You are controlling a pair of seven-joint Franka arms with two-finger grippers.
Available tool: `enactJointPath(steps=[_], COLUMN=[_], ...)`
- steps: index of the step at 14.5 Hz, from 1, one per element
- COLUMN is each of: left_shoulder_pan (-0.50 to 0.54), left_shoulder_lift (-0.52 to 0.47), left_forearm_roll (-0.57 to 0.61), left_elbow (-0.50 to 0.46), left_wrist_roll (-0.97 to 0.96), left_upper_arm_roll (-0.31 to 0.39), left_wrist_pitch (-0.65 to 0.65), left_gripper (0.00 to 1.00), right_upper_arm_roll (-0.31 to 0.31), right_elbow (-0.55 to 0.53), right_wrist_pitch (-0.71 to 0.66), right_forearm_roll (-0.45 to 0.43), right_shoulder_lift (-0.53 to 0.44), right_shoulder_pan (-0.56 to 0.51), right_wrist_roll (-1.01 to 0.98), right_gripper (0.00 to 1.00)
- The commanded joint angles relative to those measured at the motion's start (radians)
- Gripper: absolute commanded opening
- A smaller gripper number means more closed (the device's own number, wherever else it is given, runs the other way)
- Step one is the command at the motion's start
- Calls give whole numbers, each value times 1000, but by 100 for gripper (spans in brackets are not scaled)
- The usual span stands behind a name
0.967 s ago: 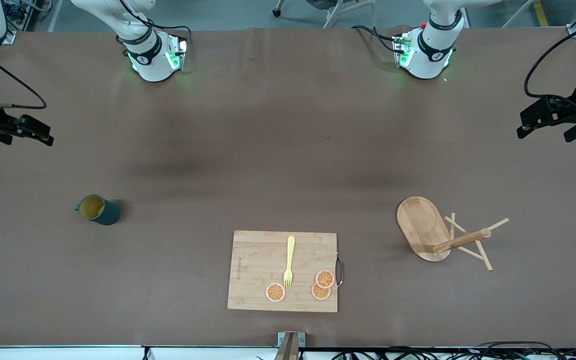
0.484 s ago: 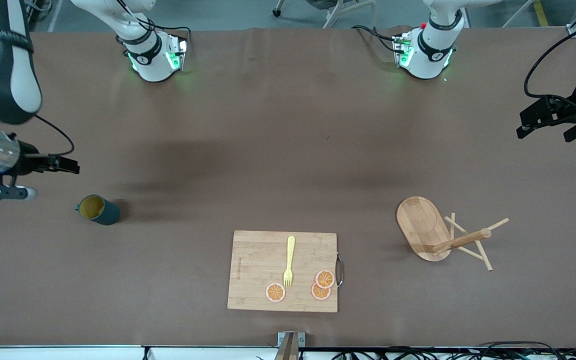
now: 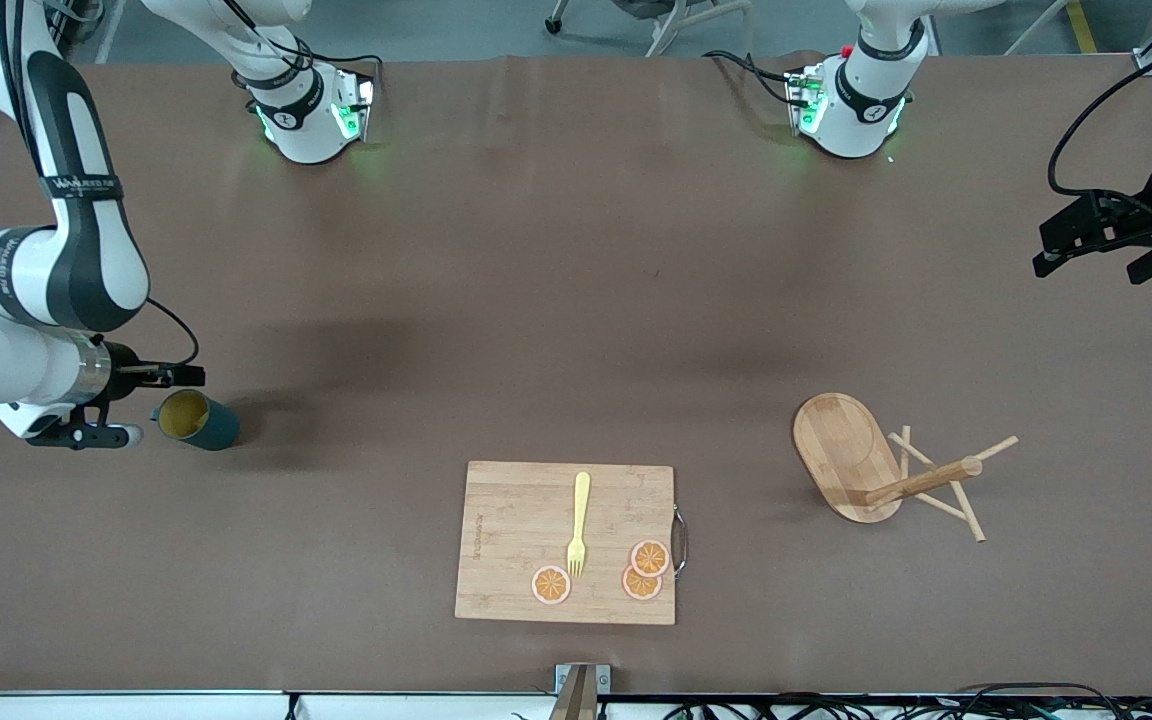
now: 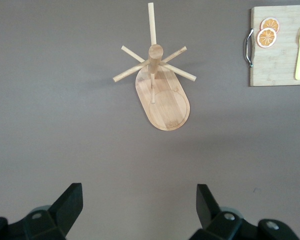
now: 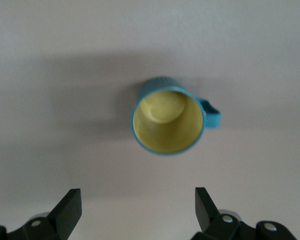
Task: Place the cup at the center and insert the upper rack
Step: 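Close the right gripper on the teal mug rim and lift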
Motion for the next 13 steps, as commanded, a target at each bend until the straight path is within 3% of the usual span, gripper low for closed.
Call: enactJointPath(steps=[1,13], left_shoulder_pan=[0,0], left_shoulder_lift=[3,3], left_forearm_roll=[2,0], left_elbow=[16,16], left_wrist_roll=[3,3], left_upper_arm_roll=[-2,-2], left_wrist_pitch=[-19,-19], left_gripper=[100,100], right_upper_arm_roll=[7,8], right_elbow=[13,102], right_wrist_pitch=[41,153], right_forearm_roll=[-10,4], right_shoulder_lift=[31,200], right_shoulder_pan=[2,7], right_wrist_roll=[-13,-50], right_gripper=[100,99])
